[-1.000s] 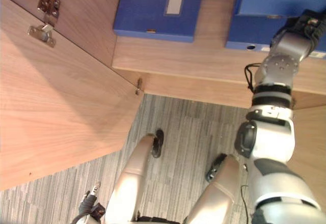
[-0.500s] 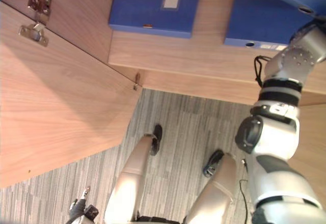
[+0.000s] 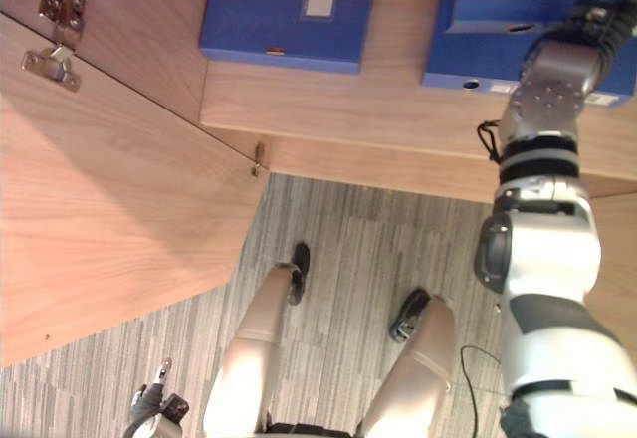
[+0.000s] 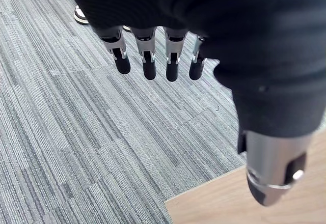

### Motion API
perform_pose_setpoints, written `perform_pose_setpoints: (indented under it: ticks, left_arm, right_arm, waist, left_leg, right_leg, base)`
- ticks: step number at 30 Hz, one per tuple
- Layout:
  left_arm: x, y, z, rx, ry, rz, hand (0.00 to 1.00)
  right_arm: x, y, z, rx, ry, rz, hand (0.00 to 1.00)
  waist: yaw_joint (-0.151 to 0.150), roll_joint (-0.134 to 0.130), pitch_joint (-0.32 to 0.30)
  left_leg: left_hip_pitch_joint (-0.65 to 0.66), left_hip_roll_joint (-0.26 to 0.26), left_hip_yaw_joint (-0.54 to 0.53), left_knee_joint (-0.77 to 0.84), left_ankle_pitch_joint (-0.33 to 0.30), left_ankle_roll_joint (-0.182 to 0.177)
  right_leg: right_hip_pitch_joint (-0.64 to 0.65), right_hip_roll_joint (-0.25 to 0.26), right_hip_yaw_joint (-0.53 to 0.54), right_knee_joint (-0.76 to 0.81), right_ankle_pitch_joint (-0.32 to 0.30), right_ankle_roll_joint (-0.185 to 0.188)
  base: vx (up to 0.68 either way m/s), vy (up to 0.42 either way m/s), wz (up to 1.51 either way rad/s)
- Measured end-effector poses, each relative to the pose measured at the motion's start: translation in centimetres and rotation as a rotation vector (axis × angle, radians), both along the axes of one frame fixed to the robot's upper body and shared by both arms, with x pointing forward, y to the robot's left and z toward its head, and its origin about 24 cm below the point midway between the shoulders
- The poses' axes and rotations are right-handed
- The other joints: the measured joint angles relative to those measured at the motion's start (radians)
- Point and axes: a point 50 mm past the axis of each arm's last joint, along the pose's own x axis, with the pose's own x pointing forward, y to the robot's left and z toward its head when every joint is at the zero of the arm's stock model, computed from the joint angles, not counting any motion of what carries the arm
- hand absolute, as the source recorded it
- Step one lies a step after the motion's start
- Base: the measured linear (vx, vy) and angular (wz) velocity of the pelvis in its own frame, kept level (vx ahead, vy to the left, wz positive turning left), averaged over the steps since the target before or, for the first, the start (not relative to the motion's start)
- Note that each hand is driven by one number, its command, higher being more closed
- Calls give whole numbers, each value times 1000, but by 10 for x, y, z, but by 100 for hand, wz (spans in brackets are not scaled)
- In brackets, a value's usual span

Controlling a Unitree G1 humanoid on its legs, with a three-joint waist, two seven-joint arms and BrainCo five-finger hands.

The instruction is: Walk over to the cabinet, pick up the folder, carry it to the office cabinet, place the folder inside the office cabinet, then close the office cabinet door

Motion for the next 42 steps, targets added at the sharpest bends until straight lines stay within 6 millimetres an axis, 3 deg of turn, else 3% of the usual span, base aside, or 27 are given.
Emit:
perform_pose_setpoints:
  ticks: [6, 21, 22, 29, 39, 42]
  left_arm:
    - [0, 0, 0, 1, -1, 0, 0]
    - [0, 1, 0, 2, -1, 0, 0]
    - [0, 1, 0, 2, -1, 0, 0]
    - [0, 1, 0, 2, -1, 0, 0]
    - [-1, 0, -1, -4, 4, -1, 0]
    - [-2, -2, -3, -13, 16, -3, 0]
  right_arm:
    - [4, 2, 1, -80, 95, -20, 100]
    - [2, 6, 17, -81, 79, -22, 100]
    - [2, 6, 19, -77, 72, -24, 0]
    - [-2, 12, 37, -86, 29, -11, 0]
    - [-1, 18, 36, -158, 28, -21, 0]
    - [1, 22, 27, -160, 28, -17, 0]
  waist:
    - [2, -1, 1]
    - [3, -1, 1]
    - [4, -1, 1]
    - [8, 0, 0]
    - [7, 1, -1]
    - [8, 1, -1]
  left_leg:
    - [6, 13, 8, -17, 6, 10]
    - [35, 34, 19, -55, 23, 7]
    - [35, 36, 19, -55, 23, 6]
    - [37, 41, 16, -65, 28, 4]
    - [62, 50, 11, -84, 30, 4]
    - [63, 54, 13, -85, 31, 3]
  right_leg:
    - [10, 13, -8, -34, 23, -40]
    - [22, 37, -8, -59, 37, -56]
    - [22, 38, -8, -60, 38, -57]
    - [26, 44, -16, -69, 40, -61]
    - [56, 55, -31, -94, 44, -65]
    - [55, 60, -31, -95, 44, -65]
  base:
    - [54, 48, -7]
    - [38, 28, -4]
    - [32, 35, -3]
    - [36, 30, 0]
    - [34, 33, -1]
    - [26, 27, -3]
